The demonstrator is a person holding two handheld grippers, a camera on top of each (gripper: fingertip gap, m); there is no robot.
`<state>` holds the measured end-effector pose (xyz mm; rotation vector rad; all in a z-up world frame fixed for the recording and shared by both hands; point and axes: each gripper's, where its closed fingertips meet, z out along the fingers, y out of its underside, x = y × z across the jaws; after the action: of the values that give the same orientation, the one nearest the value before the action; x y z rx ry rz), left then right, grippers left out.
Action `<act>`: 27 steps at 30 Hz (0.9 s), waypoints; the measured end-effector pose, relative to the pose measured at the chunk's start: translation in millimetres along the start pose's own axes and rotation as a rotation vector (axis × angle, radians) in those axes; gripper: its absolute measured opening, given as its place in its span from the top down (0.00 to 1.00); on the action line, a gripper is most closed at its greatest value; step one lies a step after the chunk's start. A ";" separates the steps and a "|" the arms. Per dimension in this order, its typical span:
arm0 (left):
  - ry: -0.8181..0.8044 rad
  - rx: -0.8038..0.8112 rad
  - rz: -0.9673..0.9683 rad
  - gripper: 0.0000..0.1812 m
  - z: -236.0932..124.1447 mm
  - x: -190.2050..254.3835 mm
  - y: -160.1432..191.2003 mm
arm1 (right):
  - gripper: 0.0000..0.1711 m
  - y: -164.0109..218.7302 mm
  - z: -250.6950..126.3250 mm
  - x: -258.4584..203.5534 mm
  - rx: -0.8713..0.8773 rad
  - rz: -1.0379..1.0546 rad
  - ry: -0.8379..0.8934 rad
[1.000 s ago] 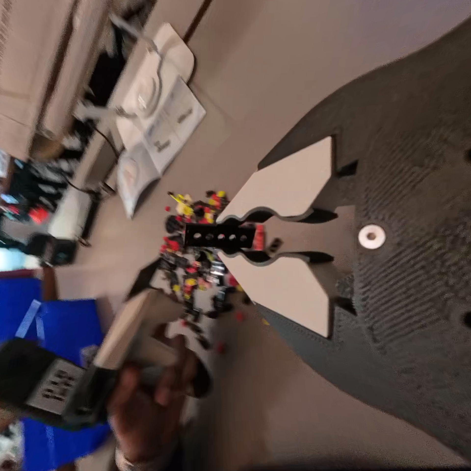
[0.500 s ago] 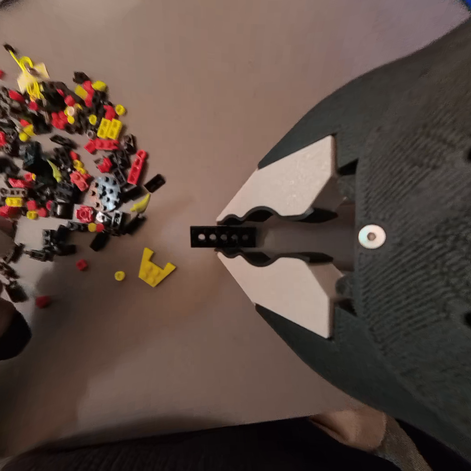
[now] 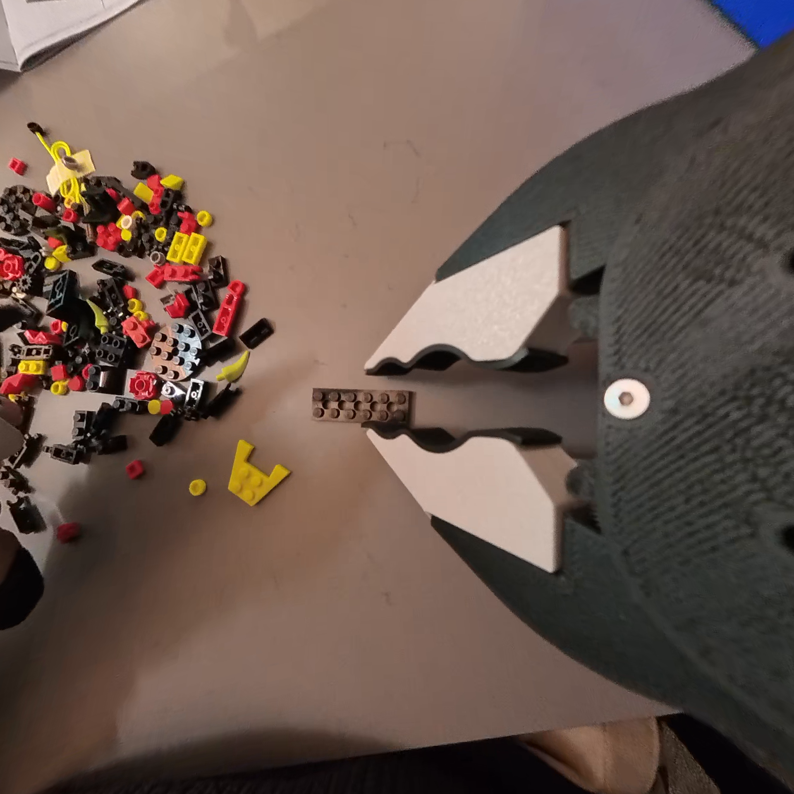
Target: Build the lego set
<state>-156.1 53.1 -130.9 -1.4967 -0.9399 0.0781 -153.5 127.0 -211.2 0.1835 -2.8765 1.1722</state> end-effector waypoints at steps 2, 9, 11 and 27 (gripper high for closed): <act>0.000 0.000 -0.002 0.81 0.0 -0.4 -0.1 | 0.90 -0.7 0.7 -0.8 0.002 -0.003 -0.004; 0.006 -0.003 -0.038 0.82 0.3 -4.0 0.9 | 1.00 1.5 -0.4 -3.0 0.007 0.004 -0.034; 0.007 -0.005 -0.045 0.82 0.5 -5.0 1.2 | 0.99 2.8 -1.7 -1.3 0.009 0.009 -0.031; -0.029 0.086 -0.138 0.83 -18.9 -32.8 -17.8 | 0.84 -0.6 1.0 0.1 0.034 0.031 -0.030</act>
<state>-175.8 16.4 -127.6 -1.3515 -1.0483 0.0400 -153.5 125.8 -211.6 0.1588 -2.8967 1.2351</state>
